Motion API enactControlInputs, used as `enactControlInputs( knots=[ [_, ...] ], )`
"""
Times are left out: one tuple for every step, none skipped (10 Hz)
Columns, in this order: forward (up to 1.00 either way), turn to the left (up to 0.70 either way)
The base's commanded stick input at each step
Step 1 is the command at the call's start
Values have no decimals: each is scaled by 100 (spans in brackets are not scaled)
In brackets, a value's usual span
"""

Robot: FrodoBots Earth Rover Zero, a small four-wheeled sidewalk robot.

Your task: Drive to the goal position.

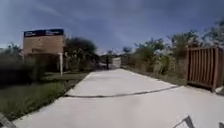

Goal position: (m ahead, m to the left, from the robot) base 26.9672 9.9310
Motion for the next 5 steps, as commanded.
enactControlInputs(
  knots=[
    [85, 0],
    [85, 0],
    [85, 0],
    [85, 0],
    [85, 0]
  ],
)
